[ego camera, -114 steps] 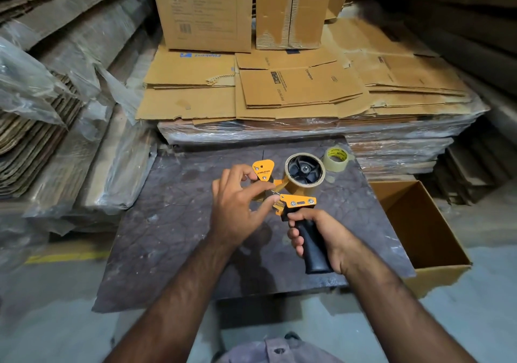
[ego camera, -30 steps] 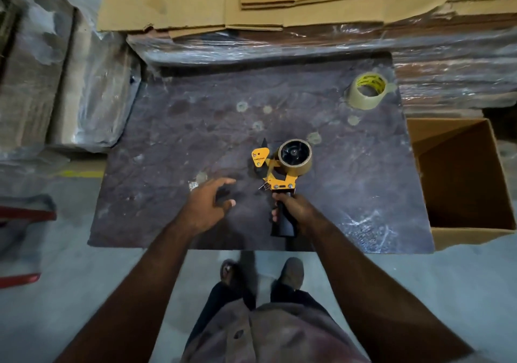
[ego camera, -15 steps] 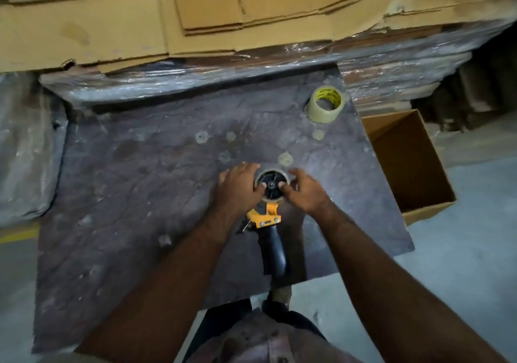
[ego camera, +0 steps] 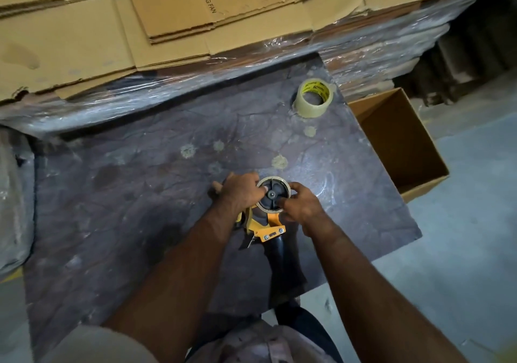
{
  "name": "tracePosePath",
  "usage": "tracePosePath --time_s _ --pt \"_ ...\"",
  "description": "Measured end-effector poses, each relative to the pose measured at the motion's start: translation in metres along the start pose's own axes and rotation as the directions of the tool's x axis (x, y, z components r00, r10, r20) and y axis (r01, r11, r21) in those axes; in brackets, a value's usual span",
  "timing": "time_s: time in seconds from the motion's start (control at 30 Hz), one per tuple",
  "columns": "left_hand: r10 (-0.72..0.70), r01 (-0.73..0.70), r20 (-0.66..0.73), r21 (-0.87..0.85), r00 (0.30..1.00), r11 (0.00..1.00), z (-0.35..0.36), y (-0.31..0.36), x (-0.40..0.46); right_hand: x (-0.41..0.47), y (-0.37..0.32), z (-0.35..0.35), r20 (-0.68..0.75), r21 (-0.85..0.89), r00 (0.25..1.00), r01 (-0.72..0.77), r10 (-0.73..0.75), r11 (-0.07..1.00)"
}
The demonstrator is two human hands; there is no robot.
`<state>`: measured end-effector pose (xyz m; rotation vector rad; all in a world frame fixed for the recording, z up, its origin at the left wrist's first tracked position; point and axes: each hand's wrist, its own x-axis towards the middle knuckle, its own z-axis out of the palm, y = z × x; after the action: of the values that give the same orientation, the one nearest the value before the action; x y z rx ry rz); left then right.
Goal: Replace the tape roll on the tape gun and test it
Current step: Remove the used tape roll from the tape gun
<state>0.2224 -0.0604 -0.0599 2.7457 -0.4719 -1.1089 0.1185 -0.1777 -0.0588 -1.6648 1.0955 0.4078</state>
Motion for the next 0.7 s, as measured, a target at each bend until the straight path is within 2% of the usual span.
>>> tracePosePath --time_s 0.1,0.3,0.57,0.7 --pt "-0.026 0.026 -0.014 -0.004 1.000 1.000 0.000 0.000 0.000 -0.004 -0.003 0.006 -0.135 -0.099 0.989 0.046 -0.059 0.994" --pt "-0.065 0.059 -0.143 -0.046 0.988 0.997 0.005 0.007 -0.003 -0.015 -0.008 0.006 -0.234 -0.176 0.968 0.046 -0.087 0.983" --pt "0.004 0.043 -0.273 0.166 0.962 0.985 -0.002 0.021 -0.014 -0.020 -0.013 0.005 -0.260 -0.233 0.966 -0.057 -0.005 0.971" --pt "0.013 0.051 -0.315 0.195 0.949 0.980 -0.002 0.023 -0.019 -0.022 -0.015 0.006 -0.255 -0.202 0.966 -0.100 0.046 0.974"
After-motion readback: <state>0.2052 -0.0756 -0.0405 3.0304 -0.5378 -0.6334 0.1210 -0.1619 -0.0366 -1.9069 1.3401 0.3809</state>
